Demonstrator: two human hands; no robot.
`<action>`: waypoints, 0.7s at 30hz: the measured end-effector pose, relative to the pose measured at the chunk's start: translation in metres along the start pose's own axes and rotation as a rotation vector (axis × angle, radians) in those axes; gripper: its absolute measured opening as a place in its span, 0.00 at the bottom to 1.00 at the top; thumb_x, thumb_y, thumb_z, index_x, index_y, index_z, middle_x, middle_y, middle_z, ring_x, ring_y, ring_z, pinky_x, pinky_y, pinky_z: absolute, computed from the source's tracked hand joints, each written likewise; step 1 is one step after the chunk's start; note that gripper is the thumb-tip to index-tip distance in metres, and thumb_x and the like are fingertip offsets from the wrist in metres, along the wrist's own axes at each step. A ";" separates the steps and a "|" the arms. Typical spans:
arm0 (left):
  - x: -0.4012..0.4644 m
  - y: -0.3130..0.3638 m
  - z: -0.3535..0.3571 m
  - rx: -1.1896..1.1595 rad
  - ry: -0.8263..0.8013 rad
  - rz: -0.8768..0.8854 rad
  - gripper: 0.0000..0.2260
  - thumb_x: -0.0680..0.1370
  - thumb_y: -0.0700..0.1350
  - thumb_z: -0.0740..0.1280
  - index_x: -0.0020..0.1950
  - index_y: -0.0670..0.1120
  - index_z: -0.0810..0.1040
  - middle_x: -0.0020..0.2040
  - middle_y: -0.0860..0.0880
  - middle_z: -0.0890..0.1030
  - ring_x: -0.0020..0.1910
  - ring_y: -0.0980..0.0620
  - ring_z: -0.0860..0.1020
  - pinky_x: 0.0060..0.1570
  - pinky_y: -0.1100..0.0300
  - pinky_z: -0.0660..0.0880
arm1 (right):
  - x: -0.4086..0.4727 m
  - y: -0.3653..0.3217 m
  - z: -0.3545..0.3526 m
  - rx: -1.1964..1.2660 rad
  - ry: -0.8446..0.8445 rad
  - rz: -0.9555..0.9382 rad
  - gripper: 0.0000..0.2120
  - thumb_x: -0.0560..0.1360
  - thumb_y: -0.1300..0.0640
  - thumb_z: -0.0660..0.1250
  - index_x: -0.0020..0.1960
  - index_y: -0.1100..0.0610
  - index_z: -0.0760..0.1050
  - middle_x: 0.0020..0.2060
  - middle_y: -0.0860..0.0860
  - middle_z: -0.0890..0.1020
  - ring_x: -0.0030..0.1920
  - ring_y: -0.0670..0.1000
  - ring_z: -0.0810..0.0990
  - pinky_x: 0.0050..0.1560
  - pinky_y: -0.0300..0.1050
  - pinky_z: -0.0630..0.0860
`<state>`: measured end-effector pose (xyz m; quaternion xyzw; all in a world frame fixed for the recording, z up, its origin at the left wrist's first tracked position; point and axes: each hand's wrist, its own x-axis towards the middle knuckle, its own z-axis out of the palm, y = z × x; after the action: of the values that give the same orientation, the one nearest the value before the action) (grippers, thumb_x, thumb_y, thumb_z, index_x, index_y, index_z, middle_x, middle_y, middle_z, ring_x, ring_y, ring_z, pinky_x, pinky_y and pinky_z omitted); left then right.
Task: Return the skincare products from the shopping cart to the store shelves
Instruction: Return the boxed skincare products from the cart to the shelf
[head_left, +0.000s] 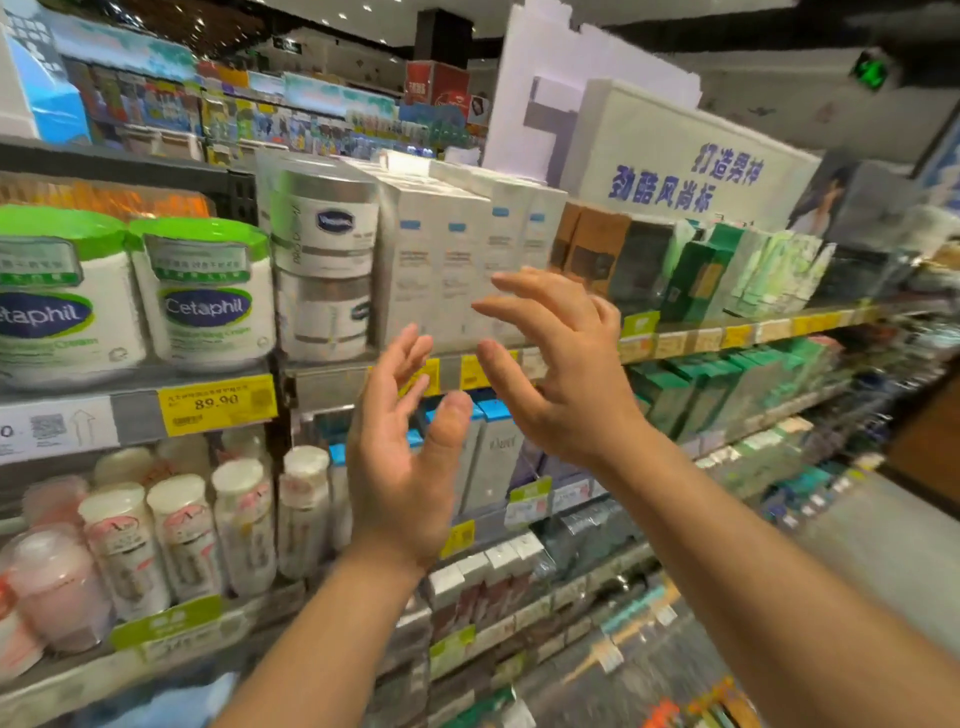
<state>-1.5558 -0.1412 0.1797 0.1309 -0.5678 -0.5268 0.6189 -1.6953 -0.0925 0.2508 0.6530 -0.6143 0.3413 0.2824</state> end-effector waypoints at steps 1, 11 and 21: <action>-0.008 0.000 0.008 0.007 -0.032 -0.012 0.29 0.74 0.60 0.70 0.73 0.55 0.69 0.72 0.48 0.75 0.73 0.55 0.72 0.73 0.54 0.69 | -0.015 0.003 -0.008 -0.008 -0.002 0.028 0.17 0.79 0.44 0.64 0.63 0.50 0.82 0.67 0.49 0.80 0.72 0.52 0.74 0.66 0.57 0.63; -0.137 0.004 0.110 0.073 -0.454 -0.223 0.25 0.73 0.64 0.65 0.70 0.64 0.71 0.66 0.57 0.79 0.65 0.62 0.77 0.60 0.64 0.75 | -0.211 0.021 -0.127 -0.050 -0.040 0.476 0.18 0.80 0.42 0.62 0.67 0.46 0.79 0.69 0.43 0.78 0.73 0.47 0.72 0.70 0.64 0.64; -0.301 -0.007 0.207 0.212 -0.921 -0.519 0.30 0.72 0.70 0.62 0.70 0.59 0.72 0.68 0.52 0.77 0.66 0.52 0.76 0.71 0.48 0.70 | -0.428 0.004 -0.252 -0.084 0.074 1.039 0.20 0.80 0.40 0.61 0.66 0.47 0.80 0.66 0.41 0.80 0.69 0.42 0.74 0.71 0.50 0.70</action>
<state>-1.6733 0.1873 0.0709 0.0842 -0.7795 -0.6050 0.1388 -1.7290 0.3664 0.0641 0.2375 -0.8600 0.4345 0.1233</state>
